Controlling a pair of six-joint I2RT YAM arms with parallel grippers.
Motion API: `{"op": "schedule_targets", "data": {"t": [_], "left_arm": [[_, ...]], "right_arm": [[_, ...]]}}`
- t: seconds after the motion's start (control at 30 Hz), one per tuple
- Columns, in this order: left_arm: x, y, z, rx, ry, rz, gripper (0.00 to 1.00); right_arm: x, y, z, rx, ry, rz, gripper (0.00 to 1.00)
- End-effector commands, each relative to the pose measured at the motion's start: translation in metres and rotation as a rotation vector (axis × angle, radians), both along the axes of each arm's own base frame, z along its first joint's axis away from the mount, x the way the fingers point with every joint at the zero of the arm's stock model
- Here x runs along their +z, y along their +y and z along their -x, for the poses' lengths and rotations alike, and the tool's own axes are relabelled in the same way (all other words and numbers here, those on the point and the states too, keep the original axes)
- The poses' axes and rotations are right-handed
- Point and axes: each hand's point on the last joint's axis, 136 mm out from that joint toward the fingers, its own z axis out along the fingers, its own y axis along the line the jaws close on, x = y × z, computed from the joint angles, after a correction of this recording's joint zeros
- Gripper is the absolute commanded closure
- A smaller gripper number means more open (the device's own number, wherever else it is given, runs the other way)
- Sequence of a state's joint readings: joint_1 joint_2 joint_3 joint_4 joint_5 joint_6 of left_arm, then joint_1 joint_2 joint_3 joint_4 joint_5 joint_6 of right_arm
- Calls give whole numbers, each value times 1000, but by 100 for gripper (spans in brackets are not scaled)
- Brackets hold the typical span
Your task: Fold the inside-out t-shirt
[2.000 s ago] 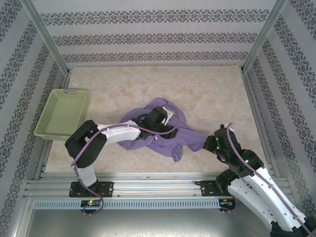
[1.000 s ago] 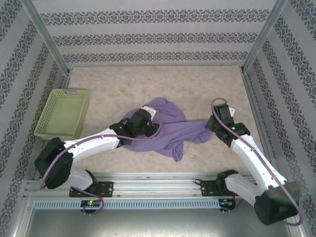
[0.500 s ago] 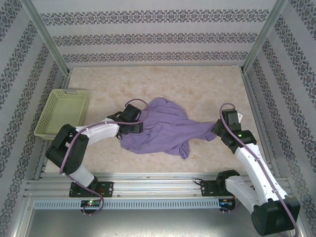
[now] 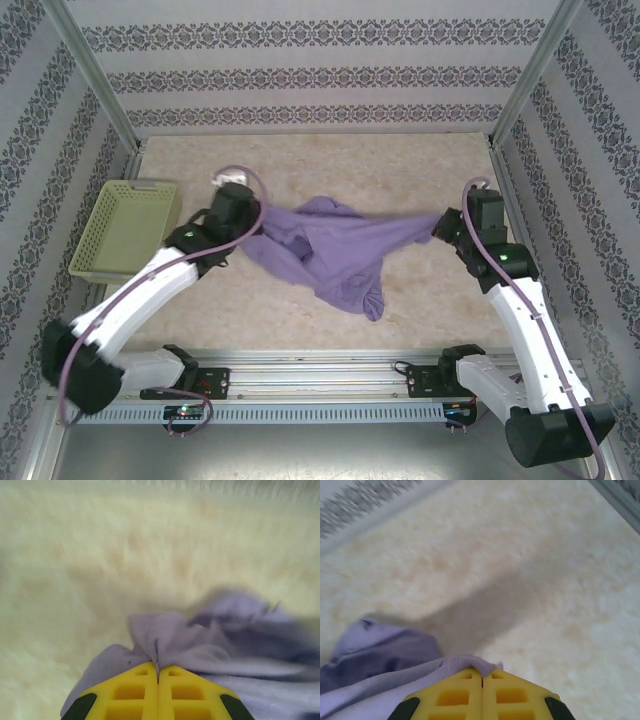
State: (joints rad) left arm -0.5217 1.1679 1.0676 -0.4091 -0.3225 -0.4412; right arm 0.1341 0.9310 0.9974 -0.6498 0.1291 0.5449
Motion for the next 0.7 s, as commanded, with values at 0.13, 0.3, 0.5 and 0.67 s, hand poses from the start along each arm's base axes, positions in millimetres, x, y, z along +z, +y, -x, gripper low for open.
{"op": "schedule_targets", "data": {"t": [0.13, 0.3, 0.5, 0.67], "left_arm": [[43, -22, 27, -117, -76, 3, 100], [-21, -153, 59, -516, 109, 68, 93], [-85, -208, 89, -678, 278, 92, 34], [-87, -125, 64, -430, 241, 105, 26]], "right_arm": [[-27, -5, -8, -25, 74, 30, 100], [-80, -16, -11, -75, 205, 30, 100], [-98, -14, -1, -57, 250, 22, 44], [-94, 37, 14, 105, 204, -23, 30]]}}
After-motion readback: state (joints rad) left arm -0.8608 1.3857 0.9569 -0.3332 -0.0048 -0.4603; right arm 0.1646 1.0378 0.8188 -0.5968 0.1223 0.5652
